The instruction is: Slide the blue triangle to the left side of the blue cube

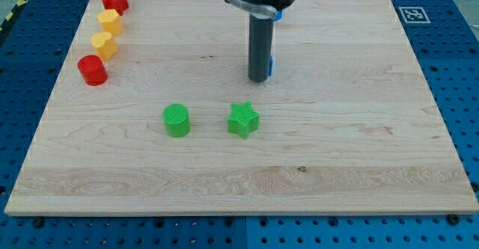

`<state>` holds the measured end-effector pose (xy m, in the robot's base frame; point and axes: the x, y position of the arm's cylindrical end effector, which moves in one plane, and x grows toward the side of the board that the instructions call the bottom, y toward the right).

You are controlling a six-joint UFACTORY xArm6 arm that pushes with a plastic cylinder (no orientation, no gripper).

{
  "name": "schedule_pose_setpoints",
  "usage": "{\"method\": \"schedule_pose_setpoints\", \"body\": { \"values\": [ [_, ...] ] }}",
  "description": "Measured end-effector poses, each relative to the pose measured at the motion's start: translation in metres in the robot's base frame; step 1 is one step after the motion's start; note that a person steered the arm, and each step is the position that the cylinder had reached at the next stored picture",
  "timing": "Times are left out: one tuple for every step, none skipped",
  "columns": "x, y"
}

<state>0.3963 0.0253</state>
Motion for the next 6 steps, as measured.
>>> {"method": "schedule_pose_setpoints", "body": {
  "values": [
    [-0.028, 0.0],
    [-0.053, 0.0],
    [-0.08, 0.0],
    [-0.101, 0.0],
    [-0.08, -0.014],
    [-0.045, -0.008]
  ]
}}
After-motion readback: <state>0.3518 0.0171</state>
